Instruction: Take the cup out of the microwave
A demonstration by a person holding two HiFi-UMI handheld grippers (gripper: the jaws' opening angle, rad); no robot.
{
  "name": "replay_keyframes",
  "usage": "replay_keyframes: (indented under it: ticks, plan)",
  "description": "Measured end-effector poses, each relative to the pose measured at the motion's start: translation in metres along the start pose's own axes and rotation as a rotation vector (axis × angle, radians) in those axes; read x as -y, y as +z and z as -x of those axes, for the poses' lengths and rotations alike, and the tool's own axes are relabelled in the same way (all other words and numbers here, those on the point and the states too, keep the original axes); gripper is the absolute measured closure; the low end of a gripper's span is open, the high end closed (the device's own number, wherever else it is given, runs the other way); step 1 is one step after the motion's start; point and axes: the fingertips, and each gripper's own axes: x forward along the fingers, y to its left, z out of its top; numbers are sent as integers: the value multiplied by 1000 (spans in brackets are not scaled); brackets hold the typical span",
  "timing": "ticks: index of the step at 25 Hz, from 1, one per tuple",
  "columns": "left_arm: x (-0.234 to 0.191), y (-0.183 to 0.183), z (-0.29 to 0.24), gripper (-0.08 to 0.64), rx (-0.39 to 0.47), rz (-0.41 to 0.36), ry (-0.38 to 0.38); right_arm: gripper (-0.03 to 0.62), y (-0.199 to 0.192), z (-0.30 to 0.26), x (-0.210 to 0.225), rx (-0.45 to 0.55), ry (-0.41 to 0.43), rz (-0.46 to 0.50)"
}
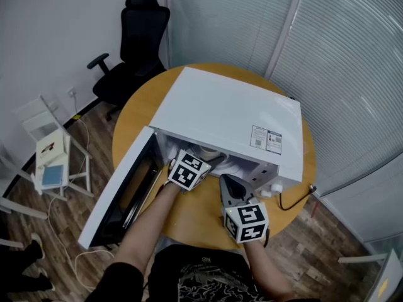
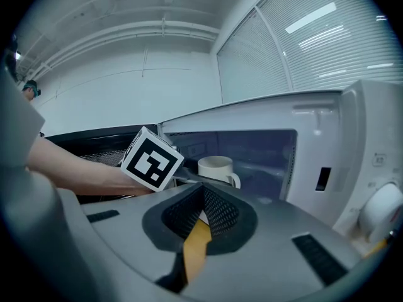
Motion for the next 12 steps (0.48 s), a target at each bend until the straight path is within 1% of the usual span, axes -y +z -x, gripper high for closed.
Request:
replay_keyframes:
  ticks: [4, 5, 12]
  plan:
    - [-6, 2, -4, 117, 29, 38, 26, 577, 0, 0, 4, 0, -12, -2]
    - [-6, 4, -4, 130, 36, 44, 29, 577, 0, 0, 5, 0, -15, -3]
    - [-5, 3, 5, 135, 62, 66, 94, 577, 4, 8, 9, 9, -25, -10]
